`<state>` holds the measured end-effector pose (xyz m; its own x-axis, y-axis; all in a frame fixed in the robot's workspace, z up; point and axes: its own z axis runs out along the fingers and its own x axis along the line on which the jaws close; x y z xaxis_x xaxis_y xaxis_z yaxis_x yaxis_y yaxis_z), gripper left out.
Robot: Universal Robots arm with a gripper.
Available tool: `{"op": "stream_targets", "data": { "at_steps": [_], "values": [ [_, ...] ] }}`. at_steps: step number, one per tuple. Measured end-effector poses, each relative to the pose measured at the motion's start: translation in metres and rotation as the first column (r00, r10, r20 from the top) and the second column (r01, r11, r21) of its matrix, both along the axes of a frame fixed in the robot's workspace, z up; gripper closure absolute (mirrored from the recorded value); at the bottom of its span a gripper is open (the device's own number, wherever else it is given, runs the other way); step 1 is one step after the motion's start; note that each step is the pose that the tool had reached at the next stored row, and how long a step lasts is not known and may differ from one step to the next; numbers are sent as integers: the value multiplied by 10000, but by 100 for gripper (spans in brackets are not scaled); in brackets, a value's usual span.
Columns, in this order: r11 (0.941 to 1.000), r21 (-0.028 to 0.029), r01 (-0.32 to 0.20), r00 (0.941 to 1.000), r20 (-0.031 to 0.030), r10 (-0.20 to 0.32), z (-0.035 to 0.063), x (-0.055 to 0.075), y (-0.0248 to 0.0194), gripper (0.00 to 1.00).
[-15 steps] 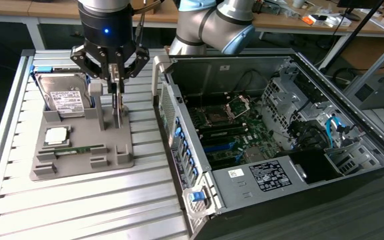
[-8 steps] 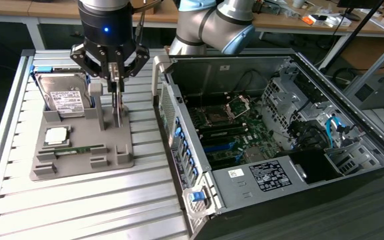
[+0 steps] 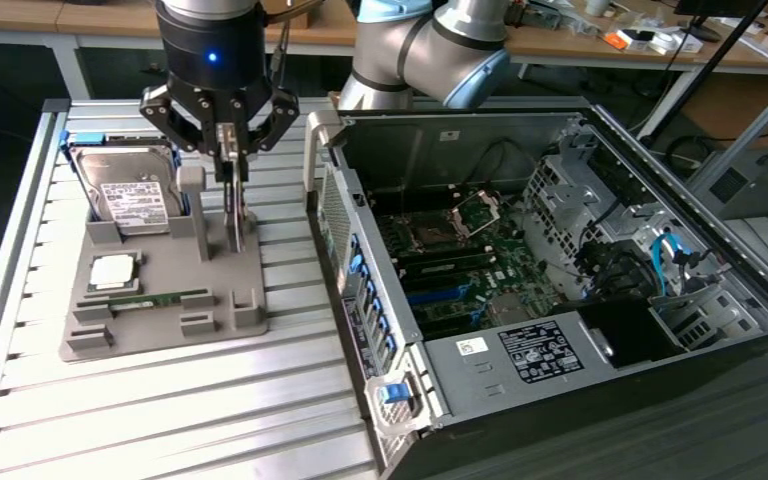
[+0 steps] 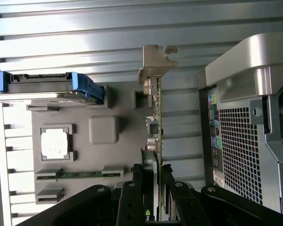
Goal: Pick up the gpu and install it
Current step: 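Pick up the gpu and move the gpu toward the slot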
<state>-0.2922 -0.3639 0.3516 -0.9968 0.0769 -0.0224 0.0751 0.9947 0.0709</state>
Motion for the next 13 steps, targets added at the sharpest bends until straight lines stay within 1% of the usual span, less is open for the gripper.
{"op": "stream_targets", "data": {
  "at_steps": [6, 9, 13],
  "values": [
    [10000, 72, 0, 10000, 1, 0, 14, 0, 0, 73],
    [9999, 124, 0, 10000, 1, 0, 19, 0, 0, 73],
    [9998, 174, 0, 10000, 0, 0, 26, 0, 0, 73]
  ]
}}
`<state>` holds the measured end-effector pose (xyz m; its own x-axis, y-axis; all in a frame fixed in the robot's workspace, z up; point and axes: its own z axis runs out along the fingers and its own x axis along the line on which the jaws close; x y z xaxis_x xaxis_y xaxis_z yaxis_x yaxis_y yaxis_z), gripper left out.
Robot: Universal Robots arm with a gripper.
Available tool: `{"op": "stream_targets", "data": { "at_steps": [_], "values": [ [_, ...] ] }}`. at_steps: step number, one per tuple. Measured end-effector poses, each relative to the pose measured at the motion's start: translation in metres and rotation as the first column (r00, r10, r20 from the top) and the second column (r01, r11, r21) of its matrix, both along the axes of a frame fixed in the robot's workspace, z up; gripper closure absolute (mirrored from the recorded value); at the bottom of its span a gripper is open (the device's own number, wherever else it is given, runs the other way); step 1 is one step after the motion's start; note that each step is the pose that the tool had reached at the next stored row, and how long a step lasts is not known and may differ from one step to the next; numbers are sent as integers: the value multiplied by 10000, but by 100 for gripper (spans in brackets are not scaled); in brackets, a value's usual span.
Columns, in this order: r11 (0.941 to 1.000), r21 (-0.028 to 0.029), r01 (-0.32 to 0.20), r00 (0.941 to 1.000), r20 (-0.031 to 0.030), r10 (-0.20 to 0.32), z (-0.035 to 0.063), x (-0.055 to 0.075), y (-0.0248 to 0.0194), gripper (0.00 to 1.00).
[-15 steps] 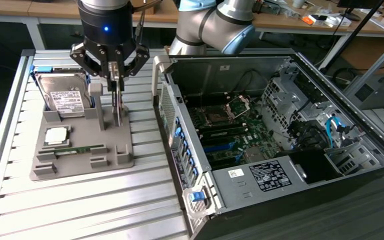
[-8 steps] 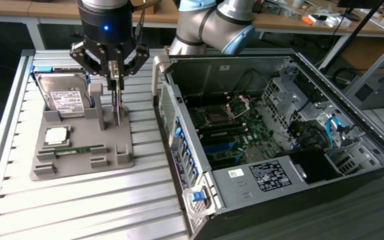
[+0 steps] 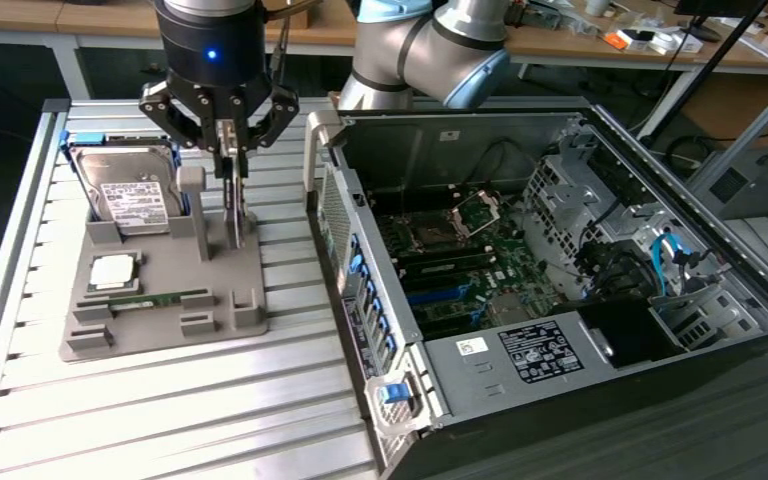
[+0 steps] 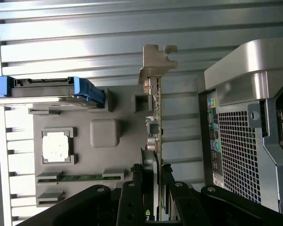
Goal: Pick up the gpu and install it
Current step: 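Pick up the gpu and move the gpu toward the slot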
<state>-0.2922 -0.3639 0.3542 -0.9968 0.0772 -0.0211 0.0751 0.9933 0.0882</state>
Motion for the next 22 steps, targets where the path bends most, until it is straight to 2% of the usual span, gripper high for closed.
{"op": "stream_targets", "data": {
  "at_steps": [7, 22],
  "values": [
    [10000, 87, 0, 10000, 1, 0, 21, 0, 0, 73],
    [9998, 193, 0, 10000, 0, 0, 55, 0, 0, 73]
  ]
}}
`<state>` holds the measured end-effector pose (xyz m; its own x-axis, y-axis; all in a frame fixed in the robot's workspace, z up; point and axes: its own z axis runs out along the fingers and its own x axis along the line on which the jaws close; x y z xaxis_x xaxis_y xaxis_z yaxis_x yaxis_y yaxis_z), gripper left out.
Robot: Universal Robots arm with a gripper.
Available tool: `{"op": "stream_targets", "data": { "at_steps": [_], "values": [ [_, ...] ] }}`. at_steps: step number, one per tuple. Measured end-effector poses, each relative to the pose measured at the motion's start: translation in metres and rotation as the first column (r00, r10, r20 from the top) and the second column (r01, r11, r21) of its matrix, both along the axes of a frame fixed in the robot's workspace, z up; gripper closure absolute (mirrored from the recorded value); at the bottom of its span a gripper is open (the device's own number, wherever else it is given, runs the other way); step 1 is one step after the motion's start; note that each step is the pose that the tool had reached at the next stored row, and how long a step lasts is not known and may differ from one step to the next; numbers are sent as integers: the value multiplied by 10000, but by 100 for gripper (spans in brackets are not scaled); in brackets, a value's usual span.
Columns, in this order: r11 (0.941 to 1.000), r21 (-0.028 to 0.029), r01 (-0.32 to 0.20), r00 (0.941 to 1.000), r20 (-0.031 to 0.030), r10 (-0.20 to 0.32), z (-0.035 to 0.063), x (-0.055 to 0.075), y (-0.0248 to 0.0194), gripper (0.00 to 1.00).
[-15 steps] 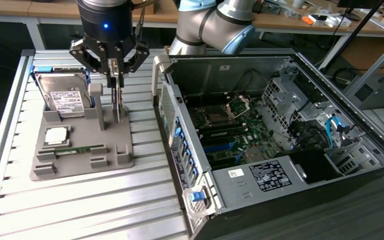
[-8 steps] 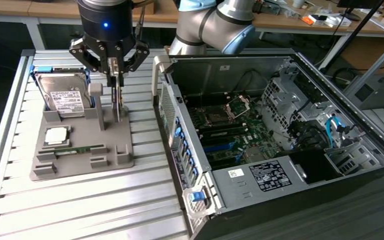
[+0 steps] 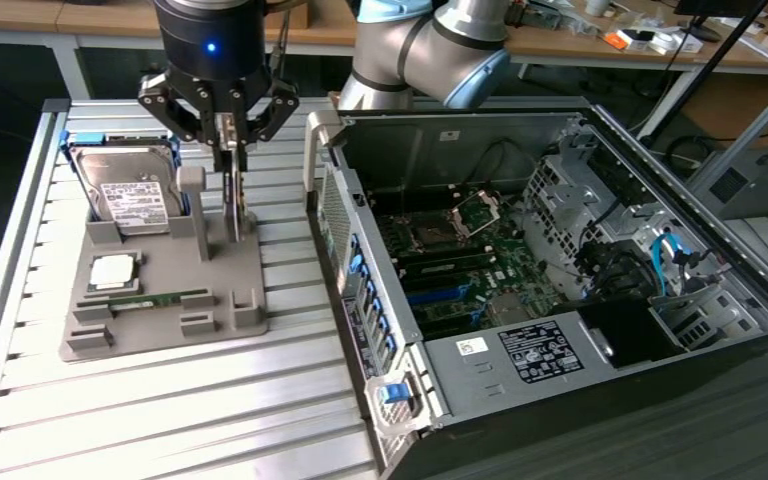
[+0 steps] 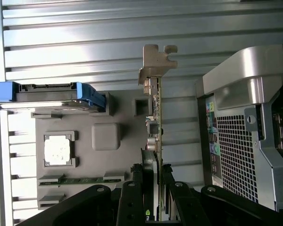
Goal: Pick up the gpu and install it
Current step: 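Pick up the gpu and move the gpu toward the slot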
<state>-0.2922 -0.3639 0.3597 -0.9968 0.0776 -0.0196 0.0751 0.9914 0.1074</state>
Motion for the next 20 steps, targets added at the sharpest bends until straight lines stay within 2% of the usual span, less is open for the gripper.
{"op": "stream_targets", "data": {
  "at_steps": [12, 20],
  "values": [
    [10000, 82, 0, 10000, 1, 0, 46, 0, 0, 73],
    [9999, 165, 0, 10000, 0, 0, 99, 0, 0, 73]
  ]
}}
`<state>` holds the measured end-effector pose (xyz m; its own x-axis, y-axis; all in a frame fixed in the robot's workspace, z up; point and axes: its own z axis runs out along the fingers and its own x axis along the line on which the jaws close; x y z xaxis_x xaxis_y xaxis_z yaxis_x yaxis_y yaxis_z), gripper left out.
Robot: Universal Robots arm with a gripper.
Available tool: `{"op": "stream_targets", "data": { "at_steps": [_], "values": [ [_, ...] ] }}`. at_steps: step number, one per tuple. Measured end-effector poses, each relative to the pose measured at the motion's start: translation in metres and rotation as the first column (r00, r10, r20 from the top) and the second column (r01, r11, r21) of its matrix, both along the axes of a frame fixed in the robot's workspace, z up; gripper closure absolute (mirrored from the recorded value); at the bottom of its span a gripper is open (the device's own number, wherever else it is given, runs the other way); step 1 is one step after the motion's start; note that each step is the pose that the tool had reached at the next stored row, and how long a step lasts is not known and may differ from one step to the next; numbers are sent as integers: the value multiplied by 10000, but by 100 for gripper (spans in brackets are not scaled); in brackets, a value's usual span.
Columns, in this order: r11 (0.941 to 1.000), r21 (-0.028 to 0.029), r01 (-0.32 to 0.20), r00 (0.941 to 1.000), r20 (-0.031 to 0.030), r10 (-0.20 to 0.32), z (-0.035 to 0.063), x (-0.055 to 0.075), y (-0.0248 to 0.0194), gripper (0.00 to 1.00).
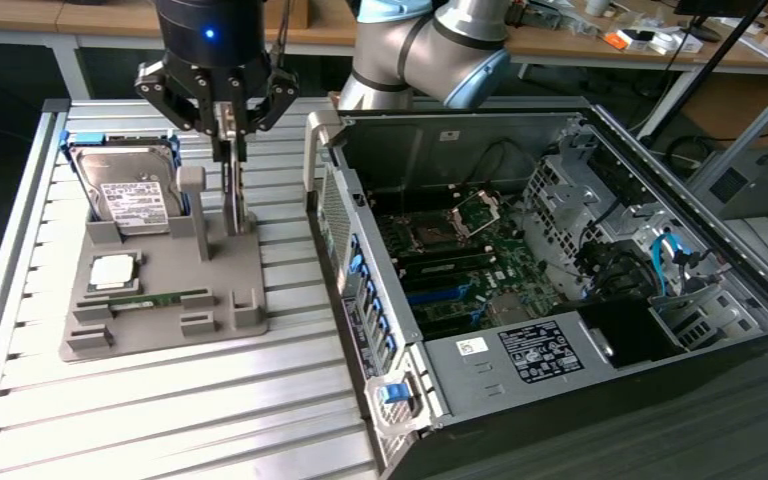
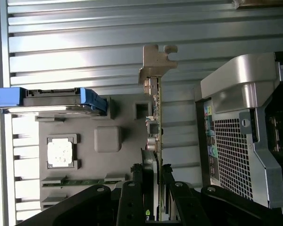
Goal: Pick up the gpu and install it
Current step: 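Pick up the gpu and move the gpu toward the slot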
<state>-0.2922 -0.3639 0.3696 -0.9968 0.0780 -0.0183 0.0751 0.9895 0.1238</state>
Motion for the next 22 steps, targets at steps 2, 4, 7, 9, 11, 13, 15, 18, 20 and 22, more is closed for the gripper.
{"op": "stream_targets", "data": {
  "at_steps": [2, 4, 7, 9, 11, 13, 15, 18, 20, 22],
  "values": [
    [10000, 37, 0, 10000, 1, 0, 19, 0, 0, 73],
    [10000, 66, 0, 10000, 0, 0, 38, 0, 0, 73],
    [9999, 108, 0, 10000, 1, 0, 57, 0, 0, 73],
    [9999, 130, 0, 10000, 1, 0, 68, 0, 0, 73],
    [9999, 148, -1, 10000, 1, 1, 78, 0, 0, 73],
    [9999, 145, 0, 10000, 2, 0, 80, 1, 0, 73],
    [10000, 96, -1, 10000, -2, 1, 84, 1, 0, 73],
    [10000, -44, -1, 10000, -1, 1, 84, 0, 0, 73],
    [9999, -128, -1, 10000, 0, 1, 85, 0, 0, 73],
    [9998, -197, -1, 10000, 1, 1, 86, 0, 0, 73]
  ]
}}
